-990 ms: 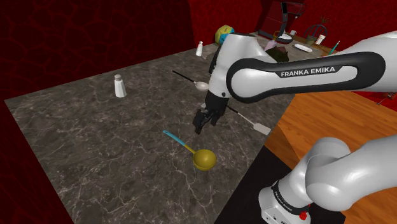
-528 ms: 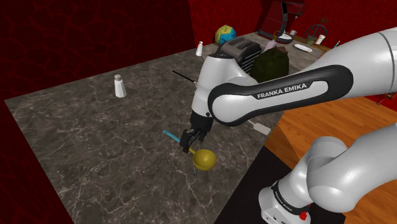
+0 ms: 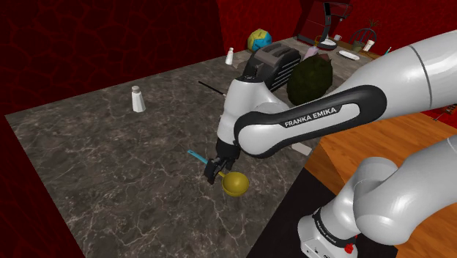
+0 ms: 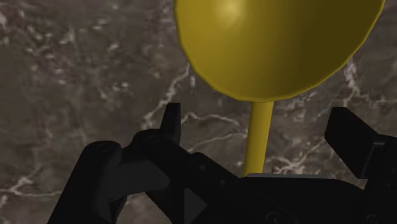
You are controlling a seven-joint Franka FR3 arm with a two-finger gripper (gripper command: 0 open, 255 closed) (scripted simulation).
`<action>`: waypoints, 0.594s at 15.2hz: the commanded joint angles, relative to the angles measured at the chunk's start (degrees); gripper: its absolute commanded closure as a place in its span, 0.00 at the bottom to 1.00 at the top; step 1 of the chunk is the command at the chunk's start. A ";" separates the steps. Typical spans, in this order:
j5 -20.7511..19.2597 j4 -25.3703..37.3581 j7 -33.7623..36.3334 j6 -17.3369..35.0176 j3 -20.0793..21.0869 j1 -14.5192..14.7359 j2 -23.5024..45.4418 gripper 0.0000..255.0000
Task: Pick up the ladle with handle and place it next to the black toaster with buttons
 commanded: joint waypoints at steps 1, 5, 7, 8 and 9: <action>0.02 -0.04 -0.04 0.21 0.01 0.00 0.15 0.00; 0.02 -0.04 -0.04 0.20 0.01 0.00 0.14 0.00; 0.02 -0.04 -0.04 0.20 0.01 0.00 0.14 1.00; 0.02 -0.04 -0.04 0.20 0.01 0.00 0.14 1.00; 0.02 -0.04 -0.04 0.20 0.01 0.00 0.14 1.00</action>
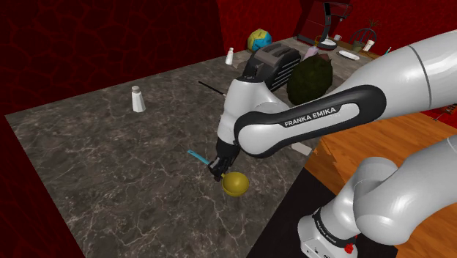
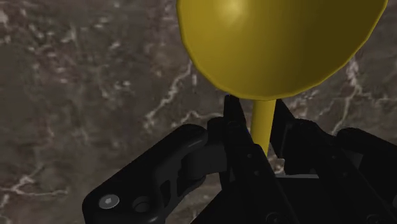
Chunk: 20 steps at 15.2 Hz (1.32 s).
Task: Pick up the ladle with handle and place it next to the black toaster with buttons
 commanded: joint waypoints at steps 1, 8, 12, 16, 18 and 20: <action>0.07 -0.03 0.01 0.03 0.12 0.10 0.08 1.00; -0.05 0.27 0.13 -0.86 0.03 0.04 -0.51 1.00; -0.48 1.57 0.77 -4.41 -0.24 -0.10 -2.79 1.00; -0.91 3.08 1.38 -7.90 -0.53 -0.22 -4.81 1.00; -1.11 3.91 1.67 -9.62 -0.68 -0.29 -5.73 1.00; -1.32 4.79 1.97 -11.33 -0.84 -0.35 -6.57 1.00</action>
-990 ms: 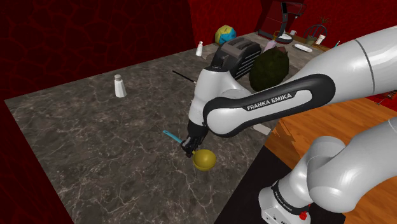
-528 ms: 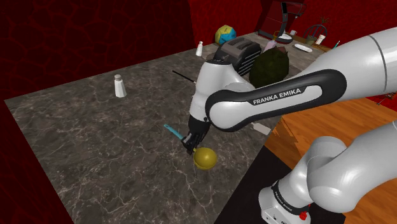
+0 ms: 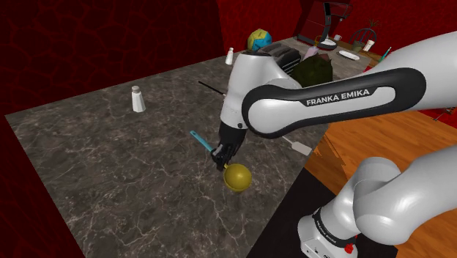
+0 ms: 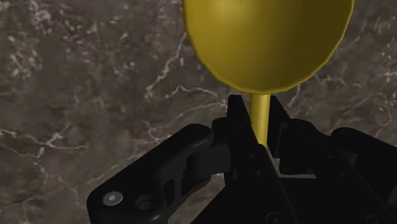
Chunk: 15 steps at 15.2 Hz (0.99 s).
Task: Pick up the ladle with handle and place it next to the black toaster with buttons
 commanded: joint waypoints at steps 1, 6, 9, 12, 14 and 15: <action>-0.21 0.89 0.28 -1.89 -0.18 -0.07 -0.99 1.00; -0.69 3.36 0.99 -6.06 -0.58 -0.21 -2.73 1.00; -0.97 4.98 1.41 -8.51 -0.81 -0.30 -3.59 1.00; -1.23 6.70 1.82 -10.92 -1.04 -0.39 -4.31 1.00; -1.41 7.90 2.10 -12.51 -1.19 -0.44 -4.72 1.00; -1.49 8.52 2.23 -13.30 -1.27 -0.47 -4.90 1.00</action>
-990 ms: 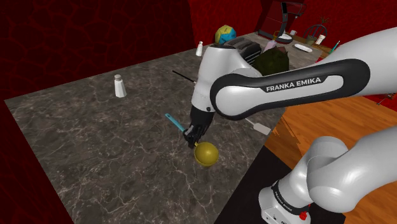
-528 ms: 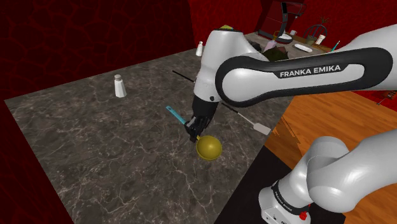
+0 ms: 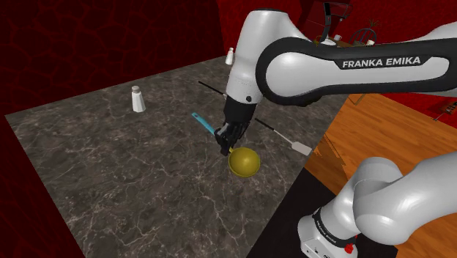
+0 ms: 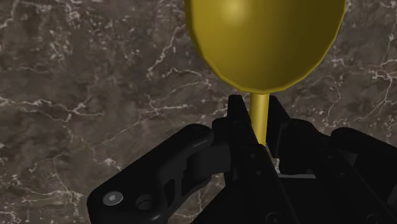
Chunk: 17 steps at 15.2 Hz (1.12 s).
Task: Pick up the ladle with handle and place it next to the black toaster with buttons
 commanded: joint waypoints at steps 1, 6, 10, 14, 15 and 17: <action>-0.20 1.31 0.25 -1.71 -0.19 -0.08 -0.38 1.00; -0.59 4.61 0.93 -5.59 -0.55 -0.20 -1.01 1.00; -0.88 7.45 1.47 -8.64 -0.83 -0.29 -1.26 1.00; -1.15 10.45 2.02 -11.65 -1.08 -0.38 -1.31 1.00; -1.21 11.23 2.16 -12.40 -1.15 -0.40 -1.29 1.00; -1.33 12.82 2.43 -13.89 -1.27 -0.44 -1.22 1.00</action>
